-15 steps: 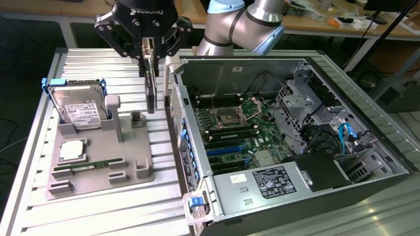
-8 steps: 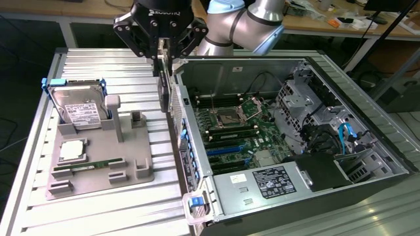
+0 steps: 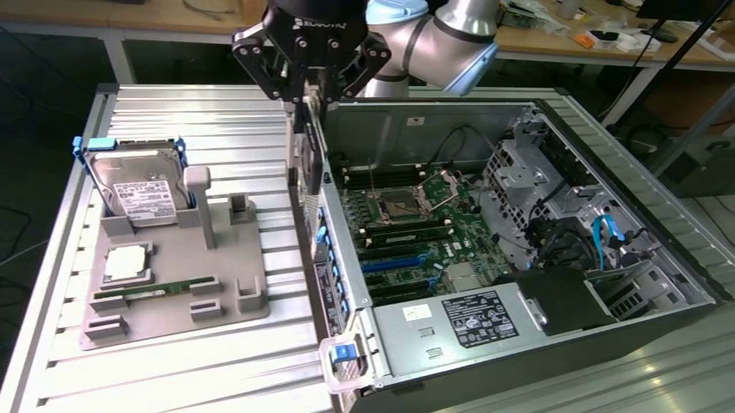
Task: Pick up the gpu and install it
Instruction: 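Pick up the gpu and move the gpu toward the slot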
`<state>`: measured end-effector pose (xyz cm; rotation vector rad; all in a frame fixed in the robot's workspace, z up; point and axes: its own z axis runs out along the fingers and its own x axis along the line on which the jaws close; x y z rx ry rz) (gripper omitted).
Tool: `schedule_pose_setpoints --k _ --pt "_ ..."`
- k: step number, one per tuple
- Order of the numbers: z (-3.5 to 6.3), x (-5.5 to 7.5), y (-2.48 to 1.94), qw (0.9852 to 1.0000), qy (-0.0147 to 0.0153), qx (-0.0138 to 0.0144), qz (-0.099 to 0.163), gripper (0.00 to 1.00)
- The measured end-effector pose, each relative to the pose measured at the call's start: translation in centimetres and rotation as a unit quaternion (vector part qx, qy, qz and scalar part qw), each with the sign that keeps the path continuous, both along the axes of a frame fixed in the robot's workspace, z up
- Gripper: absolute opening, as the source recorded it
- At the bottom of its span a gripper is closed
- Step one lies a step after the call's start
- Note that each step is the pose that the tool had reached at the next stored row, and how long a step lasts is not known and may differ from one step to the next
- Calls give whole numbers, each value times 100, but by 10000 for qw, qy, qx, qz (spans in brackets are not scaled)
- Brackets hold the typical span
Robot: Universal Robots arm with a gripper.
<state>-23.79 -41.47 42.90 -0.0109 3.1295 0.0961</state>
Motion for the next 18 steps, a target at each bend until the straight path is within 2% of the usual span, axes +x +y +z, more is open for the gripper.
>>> schedule_pose_setpoints --k 18 --pt "0 555 0 10000 17 0 0 27"
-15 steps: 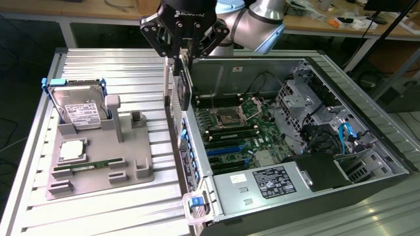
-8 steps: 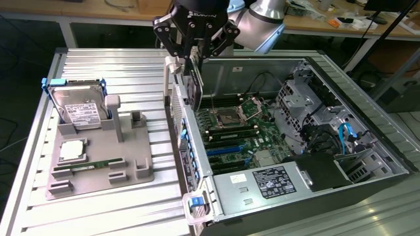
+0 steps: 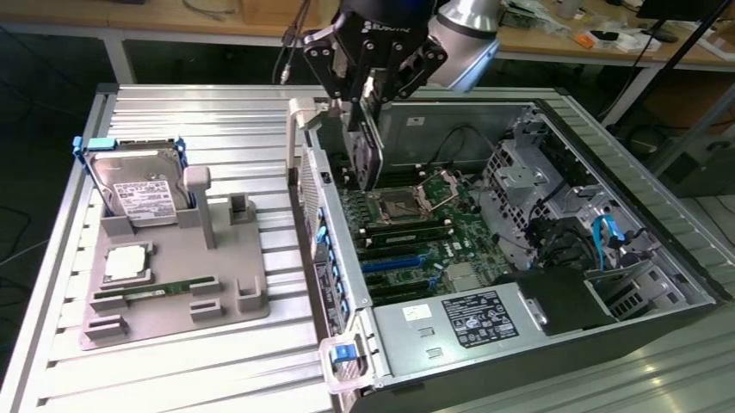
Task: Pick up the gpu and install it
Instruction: 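Pick up the gpu and move the gpu toward the slot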
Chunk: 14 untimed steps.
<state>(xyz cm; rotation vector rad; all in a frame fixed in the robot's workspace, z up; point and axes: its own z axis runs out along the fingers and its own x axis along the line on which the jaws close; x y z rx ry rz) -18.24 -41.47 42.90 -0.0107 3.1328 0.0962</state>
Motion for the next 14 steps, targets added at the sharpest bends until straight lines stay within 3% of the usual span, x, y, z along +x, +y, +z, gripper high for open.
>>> schedule_pose_setpoints --k 14 --pt "0 480 0 10000 20 0 0 27"
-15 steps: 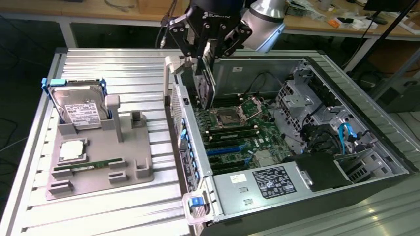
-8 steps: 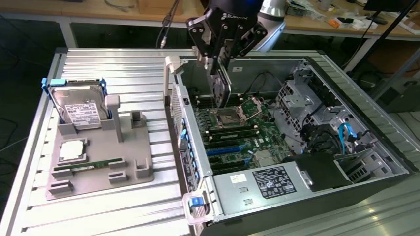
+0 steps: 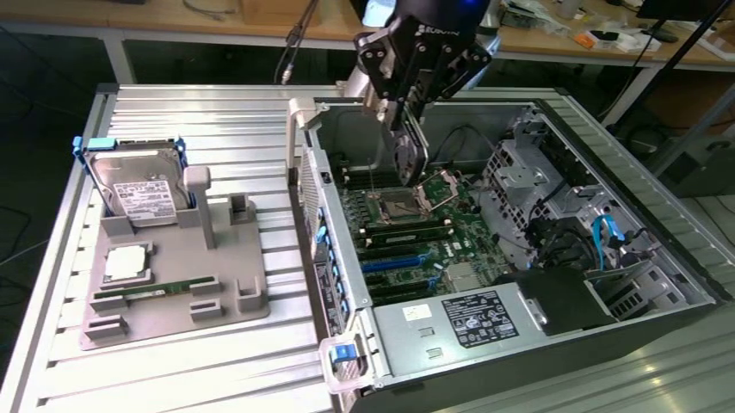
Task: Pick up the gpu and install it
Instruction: 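Pick up the gpu and move the gpu toward the slot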
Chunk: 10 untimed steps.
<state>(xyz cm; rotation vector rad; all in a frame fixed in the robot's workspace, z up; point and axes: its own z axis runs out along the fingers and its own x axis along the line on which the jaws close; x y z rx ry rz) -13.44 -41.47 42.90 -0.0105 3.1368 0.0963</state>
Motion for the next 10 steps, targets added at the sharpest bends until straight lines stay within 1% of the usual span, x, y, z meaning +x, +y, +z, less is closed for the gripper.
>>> schedule_pose_setpoints --k 10 --pt "0 318 0 10000 14 0 0 27"
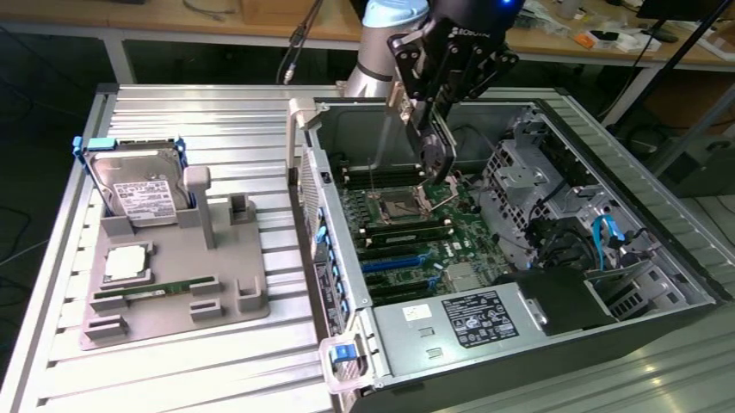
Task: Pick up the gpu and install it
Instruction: 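Pick up the gpu and move the gpu toward the slot, then insert the gpu into the slot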
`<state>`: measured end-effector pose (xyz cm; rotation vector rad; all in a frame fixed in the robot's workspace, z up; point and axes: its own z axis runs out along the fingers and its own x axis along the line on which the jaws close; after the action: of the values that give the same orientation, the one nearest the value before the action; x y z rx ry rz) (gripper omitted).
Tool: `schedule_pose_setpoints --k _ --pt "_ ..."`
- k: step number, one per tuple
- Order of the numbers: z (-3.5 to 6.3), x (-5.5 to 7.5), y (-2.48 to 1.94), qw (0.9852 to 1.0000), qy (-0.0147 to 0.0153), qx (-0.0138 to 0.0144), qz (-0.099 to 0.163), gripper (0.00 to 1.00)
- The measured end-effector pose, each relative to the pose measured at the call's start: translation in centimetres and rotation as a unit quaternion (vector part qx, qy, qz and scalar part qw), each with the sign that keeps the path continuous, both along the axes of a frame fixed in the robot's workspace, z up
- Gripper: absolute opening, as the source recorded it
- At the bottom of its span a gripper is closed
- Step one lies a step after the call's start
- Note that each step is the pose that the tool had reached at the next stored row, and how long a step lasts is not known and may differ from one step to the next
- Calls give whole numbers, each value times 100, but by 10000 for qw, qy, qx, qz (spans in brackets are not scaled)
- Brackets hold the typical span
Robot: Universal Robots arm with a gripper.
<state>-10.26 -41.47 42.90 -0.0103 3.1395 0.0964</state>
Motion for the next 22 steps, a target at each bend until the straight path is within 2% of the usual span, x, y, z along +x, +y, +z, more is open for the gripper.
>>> schedule_pose_setpoints --k 7,22 --pt "0 222 0 10000 14 0 0 27" --pt "0 225 0 10000 16 0 -34 27"
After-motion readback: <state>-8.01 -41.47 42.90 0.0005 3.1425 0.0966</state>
